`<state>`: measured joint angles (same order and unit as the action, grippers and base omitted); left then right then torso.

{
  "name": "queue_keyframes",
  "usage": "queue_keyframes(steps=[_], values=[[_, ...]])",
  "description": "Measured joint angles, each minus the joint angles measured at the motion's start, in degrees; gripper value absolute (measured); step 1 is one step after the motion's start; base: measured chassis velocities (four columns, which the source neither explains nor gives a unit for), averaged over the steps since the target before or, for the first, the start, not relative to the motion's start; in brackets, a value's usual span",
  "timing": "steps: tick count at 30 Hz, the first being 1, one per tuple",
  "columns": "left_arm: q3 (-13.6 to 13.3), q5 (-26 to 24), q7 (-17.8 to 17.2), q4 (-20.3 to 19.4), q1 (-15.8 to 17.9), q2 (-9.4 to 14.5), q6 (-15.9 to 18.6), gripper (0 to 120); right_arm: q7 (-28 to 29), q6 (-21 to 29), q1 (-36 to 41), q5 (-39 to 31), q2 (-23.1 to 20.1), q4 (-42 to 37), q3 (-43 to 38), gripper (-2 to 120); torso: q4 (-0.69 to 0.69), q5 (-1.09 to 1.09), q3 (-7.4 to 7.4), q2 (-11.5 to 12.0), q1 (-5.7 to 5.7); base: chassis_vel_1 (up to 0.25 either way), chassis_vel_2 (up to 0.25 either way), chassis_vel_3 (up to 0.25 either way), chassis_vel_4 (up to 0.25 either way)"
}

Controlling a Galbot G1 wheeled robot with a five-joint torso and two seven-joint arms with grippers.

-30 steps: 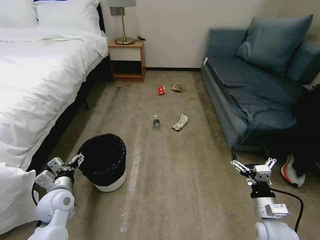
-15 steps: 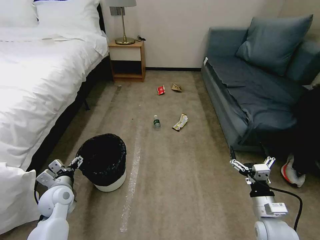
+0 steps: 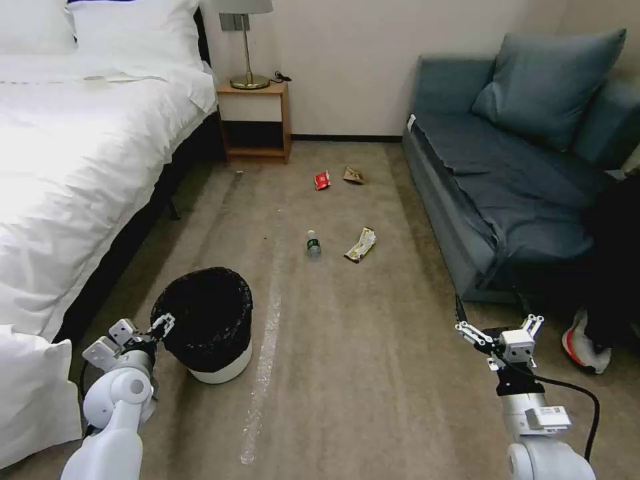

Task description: Pick up the trash bin, then pick up the garbage on the floor and place it into the trash bin.

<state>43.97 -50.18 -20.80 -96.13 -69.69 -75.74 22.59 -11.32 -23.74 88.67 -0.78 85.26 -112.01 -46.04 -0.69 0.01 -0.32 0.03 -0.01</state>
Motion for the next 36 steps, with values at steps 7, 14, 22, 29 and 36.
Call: queue_keyframes(steps=[7, 14, 22, 29, 36], values=[[0.10, -0.01, 1.22, 0.39, -0.35, 0.45, 0.95, 46, -0.35, -0.91, -0.16, 0.40, 0.16, 0.49, 0.35, 100, 0.00, 0.00, 0.00, 0.00, 0.00, 0.000, 0.000, 0.000, 0.000], [0.17, -0.13, 1.22, 0.29, -1.05, 0.53, 0.74, 19, -0.30, -0.89, -0.79, 0.74, 0.09, 0.81, 0.43, 100, 0.00, 0.00, 0.00, 0.00, 0.00, 0.000, 0.000, 0.000, 0.000], [0.21, 0.00, 1.34, 0.16, -1.35, 0.34, -0.08, 5, -0.28, -0.84, -0.94, 0.75, 0.09, 1.14, 0.46, 100, 0.01, 0.00, 0.00, 0.00, 0.00, 0.000, 0.000, 0.000, 0.000], [0.58, 4.11, 2.78, -0.17, -2.13, -0.23, -2.36, 5, -0.26, -0.97, -1.21, 0.52, 0.13, 1.77, 0.45, 100, 0.00, 0.02, 0.00, 0.00, 0.00, 0.000, 0.000, 0.000, 0.000], [1.37, 12.28, 3.18, -4.81, -4.36, -0.80, -4.45, 5, 0.02, -1.00, -1.34, 0.35, 0.28, 2.39, 0.59, 100, 0.00, 0.00, 0.00, 0.00, 0.00, 0.000, 0.000, 0.000, 0.000]])
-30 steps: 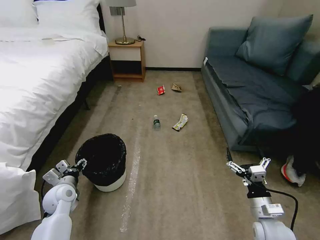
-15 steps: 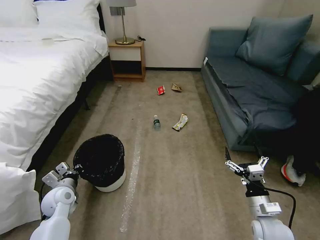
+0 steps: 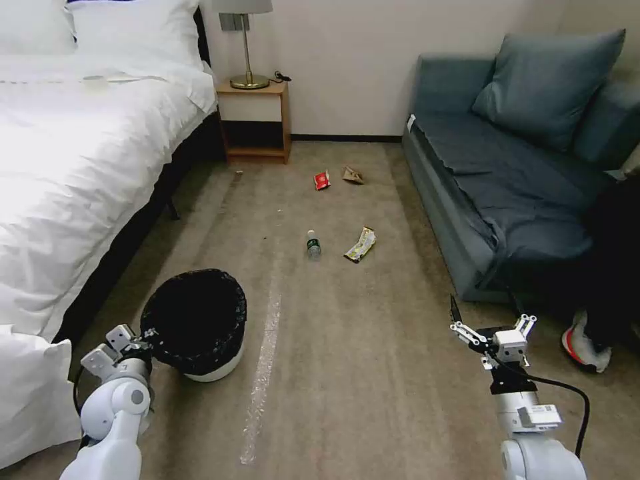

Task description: Pick up the trash bin, then pick up the garbage on the floor and place it into the trash bin.

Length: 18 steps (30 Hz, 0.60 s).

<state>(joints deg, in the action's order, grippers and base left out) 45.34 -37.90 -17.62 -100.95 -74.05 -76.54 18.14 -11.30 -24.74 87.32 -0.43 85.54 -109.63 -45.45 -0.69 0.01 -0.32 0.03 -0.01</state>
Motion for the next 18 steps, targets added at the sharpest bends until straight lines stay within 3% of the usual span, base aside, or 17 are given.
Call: queue_keyframes(steps=[5, 8, 9, 14, 18], values=[[0.34, 9.36, -0.53, -5.34, -2.36, -1.46, -2.09, 5, 0.43, 0.06, -0.24, -0.30, 0.29, 0.37, 0.12, 100, 0.00, 0.00, 0.00, 0.00, 0.00, 0.000, 0.000, 0.000, 0.000], [0.31, 11.92, -0.50, -8.41, -3.57, -2.22, -2.61, 5, 0.49, 0.23, -0.33, -0.81, 0.31, 0.40, 0.00, 100, 0.01, -0.01, 0.00, 0.00, 0.00, 0.000, 0.000, 0.000, 0.000], [0.31, 11.92, -0.50, -8.41, -3.57, -2.22, -2.61, 5, 0.49, 0.23, -0.33, -0.81, 0.31, 0.40, 0.00, 100, 0.01, -0.01, 0.00, 0.00, 0.00, 0.000, 0.000, 0.000, 0.000], [-0.83, 13.46, -0.23, -16.50, -6.51, -3.69, -2.78, 5, 1.37, -0.48, -1.53, -1.15, 0.39, 1.05, 0.26, 100, 0.00, -0.01, 0.01, 0.00, 0.00, 0.000, 0.000, 0.000, 0.000], [-1.33, 13.98, -0.19, -18.97, -7.28, -4.25, -2.76, 5, 3.53, -0.04, -2.29, -1.22, 0.40, 1.40, 1.03, 100, 0.00, -0.01, 0.01, 0.00, 0.00, 0.000, 0.000, 0.000, 0.000]])
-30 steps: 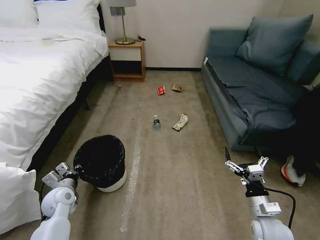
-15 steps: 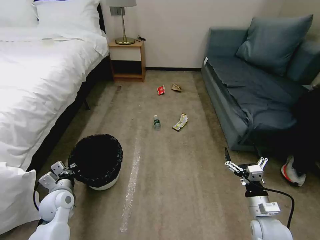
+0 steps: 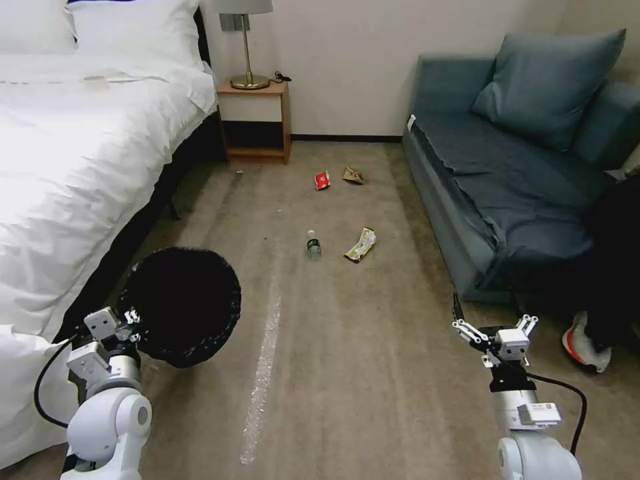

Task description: Pick up the trash bin, then pick up the garbage on the floor and place it into the trash bin.

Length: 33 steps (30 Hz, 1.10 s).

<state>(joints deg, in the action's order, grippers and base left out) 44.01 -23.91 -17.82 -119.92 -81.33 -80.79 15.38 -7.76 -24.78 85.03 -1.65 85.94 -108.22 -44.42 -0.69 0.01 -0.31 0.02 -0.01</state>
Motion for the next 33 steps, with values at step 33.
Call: queue_keyframes(steps=[33], values=[[-0.17, 0.12, -0.14, 0.22, -0.38, 0.13, 0.36, 5, -0.73, -1.73, -1.13, -1.17, -0.28, 0.78, 1.19, 100, 0.00, 0.00, -0.01, 0.00, 0.00, 0.000, 0.000, 0.000, 0.000]])
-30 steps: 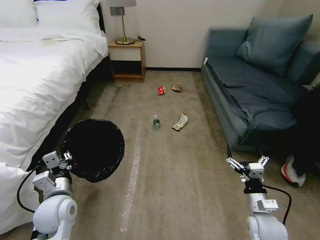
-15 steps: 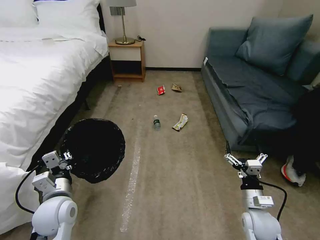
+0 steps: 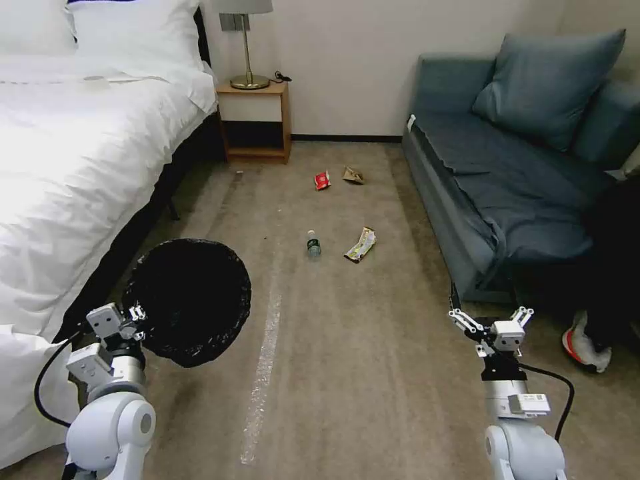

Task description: Pick up the trash bin, then pick up the garbage on the floor and place it into the trash bin.

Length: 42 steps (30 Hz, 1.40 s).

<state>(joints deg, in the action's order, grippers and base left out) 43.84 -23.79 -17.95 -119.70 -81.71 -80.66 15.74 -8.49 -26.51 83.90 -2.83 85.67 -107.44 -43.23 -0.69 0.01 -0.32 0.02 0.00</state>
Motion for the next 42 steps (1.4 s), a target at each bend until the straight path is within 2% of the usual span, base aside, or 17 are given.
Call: queue_keyframes(steps=[12, 42], values=[[-0.11, -0.03, -0.01, 0.18, 0.06, -0.08, -0.04, 5, -0.97, -0.33, 0.27, -0.29, 0.14, 0.14, -0.40, 100, 0.00, 0.01, 0.00, 0.00, 0.00, -0.014, 0.017, 0.019, -0.015], [-0.05, 0.08, 0.21, 0.19, -0.40, 0.11, -0.92, 5, -1.93, -1.12, 0.65, -0.22, 0.62, 0.03, -0.78, 100, 0.00, 0.00, 0.00, 0.00, 0.00, -0.105, 0.102, 0.103, -0.099]])
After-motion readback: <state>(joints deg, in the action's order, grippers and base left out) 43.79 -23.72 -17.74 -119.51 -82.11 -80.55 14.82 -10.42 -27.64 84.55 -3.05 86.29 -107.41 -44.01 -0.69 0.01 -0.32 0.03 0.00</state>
